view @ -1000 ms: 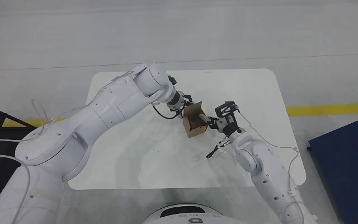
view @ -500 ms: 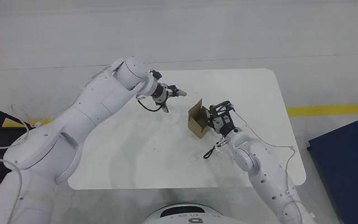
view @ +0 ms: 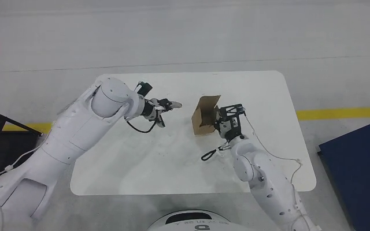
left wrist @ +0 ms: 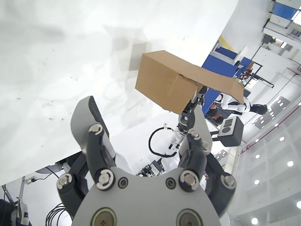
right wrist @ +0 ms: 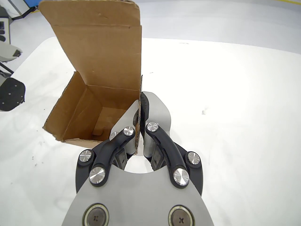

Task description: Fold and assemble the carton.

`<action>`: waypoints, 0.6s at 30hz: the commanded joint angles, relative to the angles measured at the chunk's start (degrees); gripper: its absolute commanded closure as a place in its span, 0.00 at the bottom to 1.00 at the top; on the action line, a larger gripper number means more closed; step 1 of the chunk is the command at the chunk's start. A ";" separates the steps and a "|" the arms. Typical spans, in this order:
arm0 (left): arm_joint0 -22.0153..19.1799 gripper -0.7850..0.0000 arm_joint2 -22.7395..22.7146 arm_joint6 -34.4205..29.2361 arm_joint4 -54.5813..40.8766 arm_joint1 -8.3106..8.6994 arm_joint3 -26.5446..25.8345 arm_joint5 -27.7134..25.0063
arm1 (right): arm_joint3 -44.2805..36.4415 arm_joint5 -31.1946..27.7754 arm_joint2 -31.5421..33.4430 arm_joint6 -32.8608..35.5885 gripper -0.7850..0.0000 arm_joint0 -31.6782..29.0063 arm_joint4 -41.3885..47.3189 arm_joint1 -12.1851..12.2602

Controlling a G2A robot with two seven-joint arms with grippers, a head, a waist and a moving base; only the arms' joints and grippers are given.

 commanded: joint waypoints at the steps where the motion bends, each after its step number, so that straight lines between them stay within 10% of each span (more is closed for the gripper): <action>1: 3.16 0.09 -3.27 -0.29 1.24 1.69 -3.76 0.36 | -0.23 2.54 -0.48 0.21 1.00 -0.20 -0.28 -0.22; 3: 6.57 0.07 -6.79 -1.04 1.25 3.23 -7.27 -0.02 | -0.11 3.91 -1.47 0.11 1.00 0.00 0.44 -0.57; 5: 7.19 0.00 -7.47 -1.24 0.94 3.47 -7.76 -0.20 | -0.10 3.83 -1.70 0.15 0.58 0.03 0.94 -0.64; 11: 7.19 0.00 -7.47 -1.24 0.94 3.47 -7.76 -0.20 | -0.10 3.83 -1.70 0.15 0.58 0.03 0.94 -0.64; 12: 7.19 0.00 -7.47 -1.24 0.94 3.47 -7.76 -0.20 | -0.10 3.83 -1.70 0.15 0.00 0.03 0.94 -0.64; 18: 10.38 0.13 -5.72 2.04 4.26 3.39 -10.42 -4.81 | -1.74 -7.88 3.18 -6.11 0.00 -3.69 10.75 -0.06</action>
